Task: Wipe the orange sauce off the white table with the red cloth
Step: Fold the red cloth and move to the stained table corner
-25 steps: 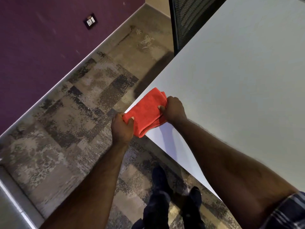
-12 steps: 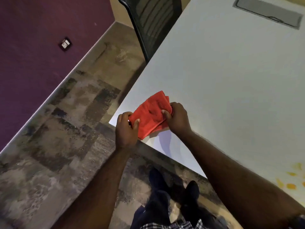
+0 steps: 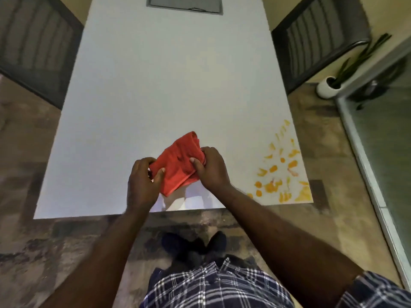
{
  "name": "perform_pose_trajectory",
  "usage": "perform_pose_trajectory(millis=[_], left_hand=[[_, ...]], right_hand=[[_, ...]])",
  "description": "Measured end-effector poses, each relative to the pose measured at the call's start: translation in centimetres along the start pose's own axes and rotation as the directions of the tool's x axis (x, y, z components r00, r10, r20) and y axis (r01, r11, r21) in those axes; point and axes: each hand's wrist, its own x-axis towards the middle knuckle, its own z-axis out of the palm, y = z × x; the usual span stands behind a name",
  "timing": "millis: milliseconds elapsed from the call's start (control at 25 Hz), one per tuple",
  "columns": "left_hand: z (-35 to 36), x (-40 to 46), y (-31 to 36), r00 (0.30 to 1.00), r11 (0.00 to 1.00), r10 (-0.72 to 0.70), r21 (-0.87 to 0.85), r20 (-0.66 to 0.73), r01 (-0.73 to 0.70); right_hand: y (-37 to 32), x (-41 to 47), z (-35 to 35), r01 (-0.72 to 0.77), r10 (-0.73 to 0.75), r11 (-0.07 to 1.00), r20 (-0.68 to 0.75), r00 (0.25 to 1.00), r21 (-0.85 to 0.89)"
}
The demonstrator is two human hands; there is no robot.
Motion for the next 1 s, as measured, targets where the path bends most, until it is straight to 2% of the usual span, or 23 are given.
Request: perform_pose_trajectory(millis=[160, 400, 760, 1000], left_hand=[[5.5, -0.4, 3.6, 0.986, 0.994, 0.099, 0.027, 0.135, -0.103], [11.9, -2.1, 7.9, 0.953, 0.985, 0.156, 0.028, 0.261, -0.169], [18.8, -4.1, 11.5, 0.912, 0.982, 0.156, 0.038, 0.379, -0.184], [21.0, -5.3, 10.8, 0.91, 0.987, 0.114, 0.061, 0.398, -0.15]], right_hand=[[5.2, -1.8, -4.8, -0.094, 0.091, 0.995, -0.088, 0.992, -0.031], [11.8, -4.8, -9.8, -0.225, 0.22, 0.974, -0.154, 0.963, -0.015], [18.3, -7.0, -14.4, -0.345, 0.338, 0.939, -0.205, 0.918, 0.003], [20.9, -6.8, -14.8, -0.381, 0.368, 0.923, -0.17, 0.914, -0.053]])
